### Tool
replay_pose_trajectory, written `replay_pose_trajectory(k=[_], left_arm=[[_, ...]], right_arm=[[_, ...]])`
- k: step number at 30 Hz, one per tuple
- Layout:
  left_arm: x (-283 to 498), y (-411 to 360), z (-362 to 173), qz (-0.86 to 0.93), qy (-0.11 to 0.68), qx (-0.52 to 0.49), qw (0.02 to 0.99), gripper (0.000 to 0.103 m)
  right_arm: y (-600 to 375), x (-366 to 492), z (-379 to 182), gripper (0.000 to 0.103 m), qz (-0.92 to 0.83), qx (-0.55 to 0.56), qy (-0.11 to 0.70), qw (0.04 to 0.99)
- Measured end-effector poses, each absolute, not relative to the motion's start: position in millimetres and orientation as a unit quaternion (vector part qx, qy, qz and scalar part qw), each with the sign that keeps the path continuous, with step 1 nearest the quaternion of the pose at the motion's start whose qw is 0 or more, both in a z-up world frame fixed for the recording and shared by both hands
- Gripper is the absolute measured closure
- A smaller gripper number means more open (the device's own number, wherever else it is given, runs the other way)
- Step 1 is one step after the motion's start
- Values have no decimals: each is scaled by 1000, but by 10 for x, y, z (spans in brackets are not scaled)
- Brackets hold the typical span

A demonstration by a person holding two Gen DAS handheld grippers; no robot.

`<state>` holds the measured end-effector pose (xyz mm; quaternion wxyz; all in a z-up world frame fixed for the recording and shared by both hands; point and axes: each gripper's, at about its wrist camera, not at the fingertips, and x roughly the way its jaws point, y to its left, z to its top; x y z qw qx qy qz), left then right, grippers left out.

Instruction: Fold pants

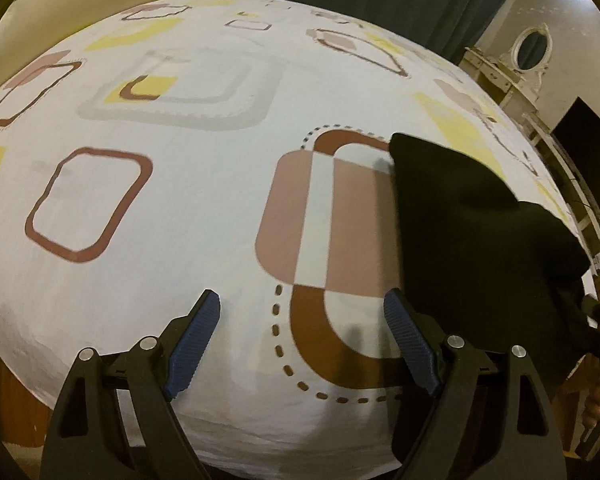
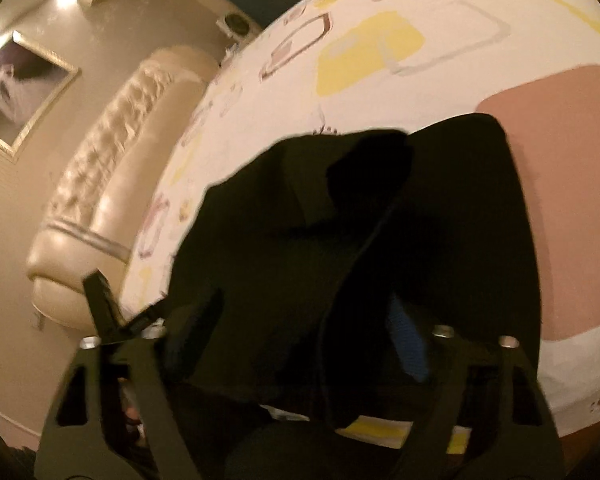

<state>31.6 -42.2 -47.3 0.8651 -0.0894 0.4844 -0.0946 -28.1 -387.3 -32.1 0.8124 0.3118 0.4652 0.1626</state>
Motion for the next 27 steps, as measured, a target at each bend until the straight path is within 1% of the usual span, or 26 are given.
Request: replay_pose_trajectory(k=[1, 4, 6, 11, 15, 18, 22, 25, 27], left_arm=[[313, -417, -487, -91, 485, -89, 865, 20], [304, -427, -502, -84, 486, -85, 866, 20], [303, -439, -494, -81, 486, -82, 866, 20], [317, -478, -459, -81, 485, -78, 867, 20], [334, -528, -454, -84, 486, -76, 867, 20], [348, -560, -473, -90, 489, -79, 864, 20], [355, -614, -496, -90, 490, -71, 864, 20], [355, -640, -503, -88, 490, -65, 865, 20], [361, -634, -505, -89, 490, -65, 865, 20]], right_arm=[[-3836, -258, -347, 51, 164, 304, 473, 811], [-3782, -229, -421, 79, 158, 282, 483, 814], [-3856, -249, -407, 89, 169, 305, 470, 811], [-4189, -370, -232, 91, 191, 379, 406, 809], [-4461, -446, -211, 92, 178, 397, 384, 814], [-4604, -481, -346, 92, 161, 407, 390, 810], [-4762, -516, -746, 92, 149, 446, 403, 785], [-4847, -549, -936, 92, 166, 497, 385, 760], [-4863, -539, -965, 92, 170, 507, 380, 755]])
